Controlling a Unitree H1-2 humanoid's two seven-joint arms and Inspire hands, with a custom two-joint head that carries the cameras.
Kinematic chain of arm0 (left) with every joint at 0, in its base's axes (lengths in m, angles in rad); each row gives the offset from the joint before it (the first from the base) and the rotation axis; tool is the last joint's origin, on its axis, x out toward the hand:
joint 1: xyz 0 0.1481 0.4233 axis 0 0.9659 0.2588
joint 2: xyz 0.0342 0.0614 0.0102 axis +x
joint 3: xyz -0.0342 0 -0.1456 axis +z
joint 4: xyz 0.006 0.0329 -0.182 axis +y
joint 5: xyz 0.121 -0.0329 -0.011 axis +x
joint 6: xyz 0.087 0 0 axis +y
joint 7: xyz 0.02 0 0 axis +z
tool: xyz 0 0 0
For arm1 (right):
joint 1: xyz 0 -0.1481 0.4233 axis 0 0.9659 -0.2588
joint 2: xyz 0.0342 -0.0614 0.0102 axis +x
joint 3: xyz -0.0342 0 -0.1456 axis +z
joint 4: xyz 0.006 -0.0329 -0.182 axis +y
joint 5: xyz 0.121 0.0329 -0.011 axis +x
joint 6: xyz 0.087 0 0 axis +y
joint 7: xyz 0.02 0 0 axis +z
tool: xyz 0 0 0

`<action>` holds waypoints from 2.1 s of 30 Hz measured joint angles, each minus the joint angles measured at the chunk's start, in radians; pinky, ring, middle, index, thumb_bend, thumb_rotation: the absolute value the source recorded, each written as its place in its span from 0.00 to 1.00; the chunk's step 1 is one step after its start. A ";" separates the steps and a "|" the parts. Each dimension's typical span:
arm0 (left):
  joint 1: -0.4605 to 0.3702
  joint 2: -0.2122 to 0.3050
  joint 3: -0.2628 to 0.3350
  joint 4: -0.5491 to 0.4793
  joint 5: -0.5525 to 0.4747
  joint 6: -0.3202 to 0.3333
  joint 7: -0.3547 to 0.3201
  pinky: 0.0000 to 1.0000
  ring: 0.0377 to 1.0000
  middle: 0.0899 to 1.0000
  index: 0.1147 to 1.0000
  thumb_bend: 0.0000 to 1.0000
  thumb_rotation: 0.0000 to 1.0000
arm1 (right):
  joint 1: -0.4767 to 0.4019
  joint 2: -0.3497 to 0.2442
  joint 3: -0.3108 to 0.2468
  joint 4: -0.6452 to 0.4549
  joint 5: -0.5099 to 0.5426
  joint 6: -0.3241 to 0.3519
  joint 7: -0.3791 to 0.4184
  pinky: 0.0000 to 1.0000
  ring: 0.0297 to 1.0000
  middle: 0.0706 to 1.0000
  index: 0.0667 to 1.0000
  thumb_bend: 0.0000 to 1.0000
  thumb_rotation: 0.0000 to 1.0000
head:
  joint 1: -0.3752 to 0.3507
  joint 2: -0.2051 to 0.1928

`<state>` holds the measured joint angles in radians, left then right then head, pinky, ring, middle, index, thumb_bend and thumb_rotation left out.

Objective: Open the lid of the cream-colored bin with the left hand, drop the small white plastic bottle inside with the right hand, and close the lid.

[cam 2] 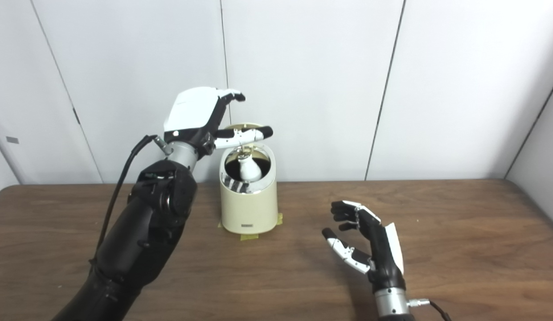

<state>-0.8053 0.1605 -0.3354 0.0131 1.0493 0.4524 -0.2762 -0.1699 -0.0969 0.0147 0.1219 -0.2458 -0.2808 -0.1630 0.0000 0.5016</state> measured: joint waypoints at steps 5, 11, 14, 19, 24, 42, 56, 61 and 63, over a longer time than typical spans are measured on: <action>-0.001 0.015 -0.013 0.015 0.015 0.000 -0.020 1.00 0.92 0.85 0.82 0.88 0.87 | 0.000 0.000 0.001 0.000 -0.005 0.000 0.002 0.56 0.64 0.65 0.64 0.25 0.19 | 0.000 0.000; 0.000 0.015 -0.021 0.021 0.022 0.002 -0.058 1.00 0.95 0.86 0.82 0.89 0.87 | 0.000 0.001 0.001 -0.001 -0.006 0.013 0.005 0.56 0.65 0.65 0.64 0.26 0.20 | -0.002 0.003; 0.000 0.015 -0.024 0.021 0.022 0.001 -0.063 1.00 0.94 0.86 0.81 0.88 0.87 | 0.000 0.001 0.000 -0.002 -0.007 0.020 0.005 0.56 0.64 0.65 0.64 0.25 0.20 | -0.011 0.002; 0.019 0.015 -0.025 0.014 0.021 -0.012 -0.035 1.00 0.91 0.84 0.80 0.86 0.87 | 0.000 0.002 0.001 -0.003 -0.014 0.033 0.005 0.55 0.63 0.64 0.64 0.24 0.17 | -0.011 0.002; 0.064 0.017 -0.030 0.013 0.021 -0.045 -0.023 1.00 0.91 0.83 0.80 0.85 0.89 | 0.000 0.001 0.002 -0.003 -0.019 0.033 0.005 0.55 0.64 0.65 0.64 0.24 0.18 | -0.012 -0.002; 0.191 0.035 -0.028 -0.030 0.013 -0.150 0.078 1.00 0.88 0.79 0.78 0.84 0.88 | 0.000 0.006 0.002 -0.002 -0.011 0.038 0.005 0.56 0.65 0.65 0.64 0.26 0.18 | -0.025 -0.002; 0.211 0.087 -0.074 -0.019 0.085 -0.198 0.066 1.00 0.89 0.80 0.79 0.83 0.88 | -0.001 0.009 0.001 -0.002 -0.002 0.042 0.008 0.57 0.66 0.65 0.65 0.25 0.20 | -0.031 0.000; 0.211 0.110 -0.111 0.028 0.126 -0.220 0.067 1.00 0.89 0.80 0.79 0.81 0.83 | -0.001 0.012 0.002 -0.002 0.004 0.042 0.009 0.57 0.65 0.65 0.65 0.25 0.20 | -0.035 0.005; 0.209 0.118 -0.120 0.035 0.142 -0.234 0.074 1.00 0.89 0.80 0.78 0.81 0.82 | -0.001 0.014 0.002 -0.002 0.004 0.042 0.009 0.57 0.65 0.65 0.64 0.25 0.21 | -0.035 0.005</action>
<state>-0.5958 0.2790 -0.4557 0.0480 1.1915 0.2185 -0.2020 -0.1705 -0.0828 0.0165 0.1199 -0.2416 -0.2386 -0.1544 -0.0353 0.5062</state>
